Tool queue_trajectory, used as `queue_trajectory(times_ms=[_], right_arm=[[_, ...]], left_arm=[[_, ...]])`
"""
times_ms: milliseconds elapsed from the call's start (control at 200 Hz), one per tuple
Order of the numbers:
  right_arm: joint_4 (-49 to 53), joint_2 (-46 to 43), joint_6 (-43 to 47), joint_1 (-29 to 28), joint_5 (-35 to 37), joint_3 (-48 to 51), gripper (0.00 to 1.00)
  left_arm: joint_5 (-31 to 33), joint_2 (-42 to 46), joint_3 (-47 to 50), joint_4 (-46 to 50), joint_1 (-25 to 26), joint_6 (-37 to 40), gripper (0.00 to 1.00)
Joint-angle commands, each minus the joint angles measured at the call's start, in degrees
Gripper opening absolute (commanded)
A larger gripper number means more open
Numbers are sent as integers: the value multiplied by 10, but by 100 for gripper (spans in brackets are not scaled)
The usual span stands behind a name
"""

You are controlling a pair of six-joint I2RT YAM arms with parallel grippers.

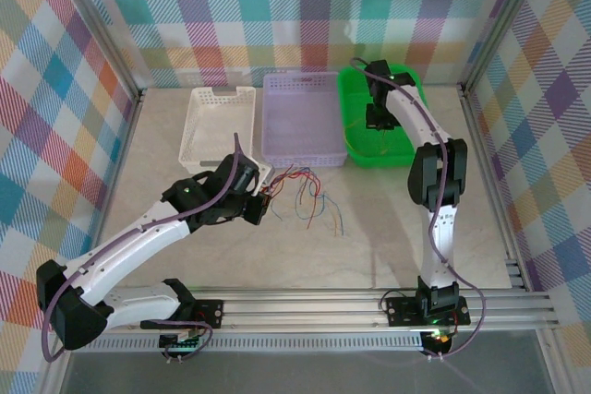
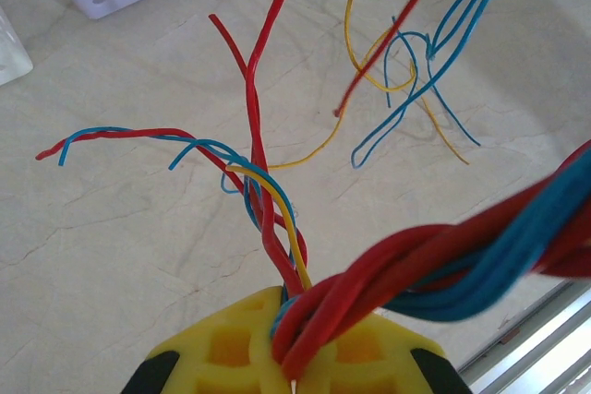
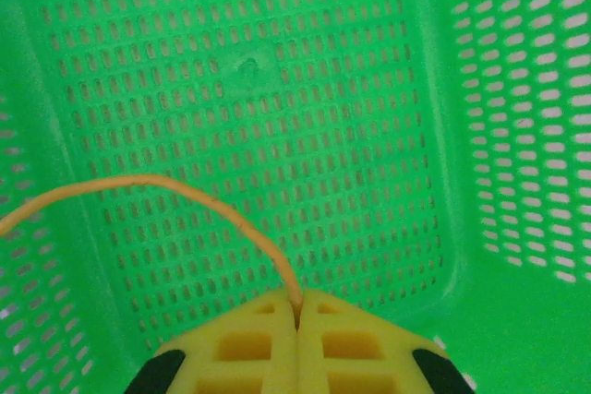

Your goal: Untangle the cables

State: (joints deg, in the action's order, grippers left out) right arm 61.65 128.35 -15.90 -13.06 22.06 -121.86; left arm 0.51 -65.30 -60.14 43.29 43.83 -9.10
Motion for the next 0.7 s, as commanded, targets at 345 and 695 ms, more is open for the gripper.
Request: queue_trajectory(times_ms=[345,695], right_arm=[[46,7,-9,15,-36,-48,8],[80,41,-11,18,-23,-141,19]], left_arm=[[-13,-4,3,-13,7,12,0],[-16,-9,3,-12,8,14,0]])
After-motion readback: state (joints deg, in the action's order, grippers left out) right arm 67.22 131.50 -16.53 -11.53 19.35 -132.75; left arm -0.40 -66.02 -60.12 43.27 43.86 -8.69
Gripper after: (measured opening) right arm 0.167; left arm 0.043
